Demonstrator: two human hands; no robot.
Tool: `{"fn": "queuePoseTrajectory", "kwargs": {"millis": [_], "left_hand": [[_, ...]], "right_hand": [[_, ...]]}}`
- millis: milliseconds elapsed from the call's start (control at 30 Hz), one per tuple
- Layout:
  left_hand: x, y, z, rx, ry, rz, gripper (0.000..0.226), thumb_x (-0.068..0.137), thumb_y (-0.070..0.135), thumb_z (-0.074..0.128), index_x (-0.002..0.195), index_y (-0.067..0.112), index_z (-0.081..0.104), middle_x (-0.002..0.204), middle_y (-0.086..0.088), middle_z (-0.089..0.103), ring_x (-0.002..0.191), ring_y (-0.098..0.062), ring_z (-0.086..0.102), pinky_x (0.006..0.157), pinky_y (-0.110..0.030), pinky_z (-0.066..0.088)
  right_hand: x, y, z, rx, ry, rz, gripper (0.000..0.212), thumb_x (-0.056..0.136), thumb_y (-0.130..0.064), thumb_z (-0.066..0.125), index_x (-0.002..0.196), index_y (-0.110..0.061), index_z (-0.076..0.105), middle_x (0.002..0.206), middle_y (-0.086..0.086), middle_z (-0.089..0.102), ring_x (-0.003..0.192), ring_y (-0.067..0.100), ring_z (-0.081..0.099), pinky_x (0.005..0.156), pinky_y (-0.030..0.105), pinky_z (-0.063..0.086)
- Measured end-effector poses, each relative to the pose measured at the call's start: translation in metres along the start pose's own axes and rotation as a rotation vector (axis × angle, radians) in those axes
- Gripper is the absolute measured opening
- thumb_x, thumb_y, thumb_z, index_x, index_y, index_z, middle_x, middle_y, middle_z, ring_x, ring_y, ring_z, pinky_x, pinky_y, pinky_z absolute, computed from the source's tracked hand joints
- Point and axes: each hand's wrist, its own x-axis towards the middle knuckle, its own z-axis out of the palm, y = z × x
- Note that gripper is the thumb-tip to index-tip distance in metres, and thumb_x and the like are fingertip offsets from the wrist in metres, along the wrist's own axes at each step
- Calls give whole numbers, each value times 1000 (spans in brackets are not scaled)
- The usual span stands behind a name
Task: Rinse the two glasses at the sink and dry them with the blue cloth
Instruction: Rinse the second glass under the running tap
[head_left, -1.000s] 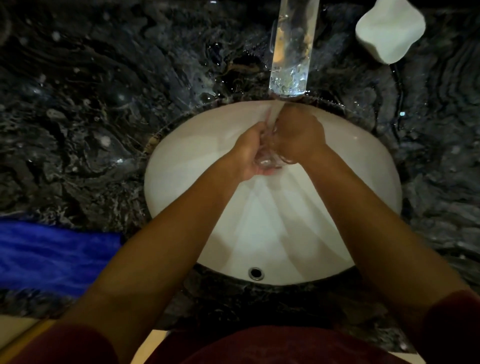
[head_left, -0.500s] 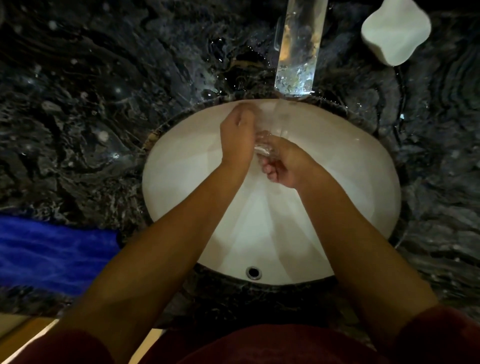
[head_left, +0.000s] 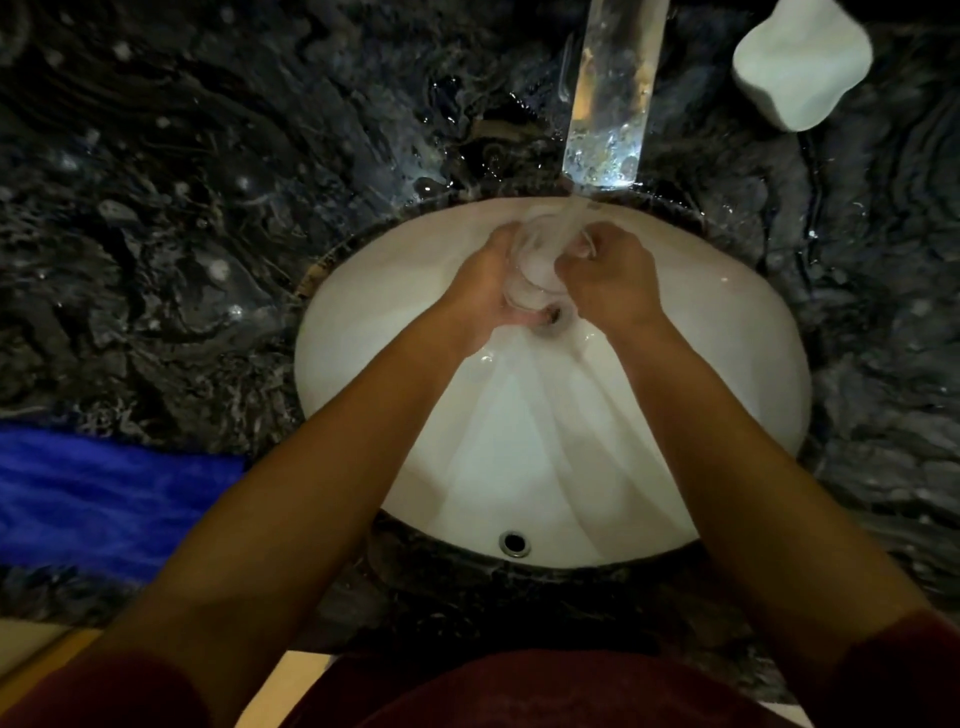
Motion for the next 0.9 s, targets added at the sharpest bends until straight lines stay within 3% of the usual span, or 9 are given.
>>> {"fn": "queuePoseTrajectory", "kwargs": {"millis": [100, 267, 333, 400, 467, 600, 700, 800, 900], "left_hand": [[3, 0, -3, -113, -97, 13, 53, 105, 53, 46, 137, 15, 63, 132, -15, 70, 105, -32, 74, 91, -52, 60], [4, -6, -4, -227, -155, -50, 50, 107, 41, 43, 139, 7, 59, 139, -24, 62, 116, -39, 62, 112, -58, 45], [4, -5, -4, -243, -143, -102, 51, 107, 37, 43, 146, 5, 54, 145, -25, 58, 119, -39, 61, 104, -55, 52], [6, -6, -2, -252, -80, -133, 51, 106, 37, 44, 145, 7, 56, 146, -22, 59, 123, -37, 60, 96, -48, 57], [8, -7, -1, -200, 0, -132, 49, 104, 39, 45, 137, 8, 63, 138, -19, 66, 118, -32, 64, 98, -45, 54], [14, -12, 2, -97, 83, -53, 38, 102, 40, 49, 101, 11, 73, 99, -13, 74, 88, -28, 69, 83, -40, 56], [15, -15, 7, 17, 107, 33, 32, 96, 36, 54, 83, 10, 69, 74, -7, 70, 71, -23, 66, 64, -31, 57], [13, -10, 5, 106, 122, 90, 32, 103, 30, 46, 90, 13, 70, 81, -7, 74, 68, -21, 71, 54, -30, 55], [14, -4, -3, 256, 125, 152, 32, 103, 26, 45, 87, 11, 69, 81, -9, 74, 66, -22, 70, 55, -30, 54]], "right_hand": [[-6, -7, -6, 41, -1, -59, 31, 88, -27, 60, 117, -17, 64, 104, 4, 69, 92, 32, 71, 80, 45, 60], [-16, -8, -18, 349, -165, -11, 19, 89, -6, 61, 105, -16, 63, 74, 2, 63, 46, 4, 59, 45, 21, 43], [-20, -6, -18, 189, -96, -65, 24, 89, -9, 63, 112, -15, 63, 78, 3, 64, 58, 11, 63, 55, 25, 45], [-29, 2, -20, -22, 128, -236, 25, 89, -13, 64, 114, -14, 63, 88, 1, 65, 77, 16, 62, 67, 28, 43], [-39, 6, -24, -14, 224, -399, 25, 89, -19, 62, 113, -13, 66, 102, 1, 68, 89, 13, 61, 74, 27, 44], [-50, 0, -13, -59, -234, -359, 38, 87, -38, 67, 120, -20, 68, 110, -7, 68, 90, 0, 59, 79, 24, 46], [-38, -11, -7, -37, -372, -238, 25, 88, -26, 72, 107, -9, 73, 99, 6, 75, 90, 13, 71, 87, 43, 58], [-25, -23, -10, 132, -440, -85, 43, 68, -23, 70, 107, -9, 75, 107, 14, 77, 103, 29, 73, 96, 47, 58], [-24, -20, -17, 168, -576, -85, 36, 59, -28, 68, 94, -22, 70, 89, -2, 74, 86, 16, 69, 78, 34, 57]]}}
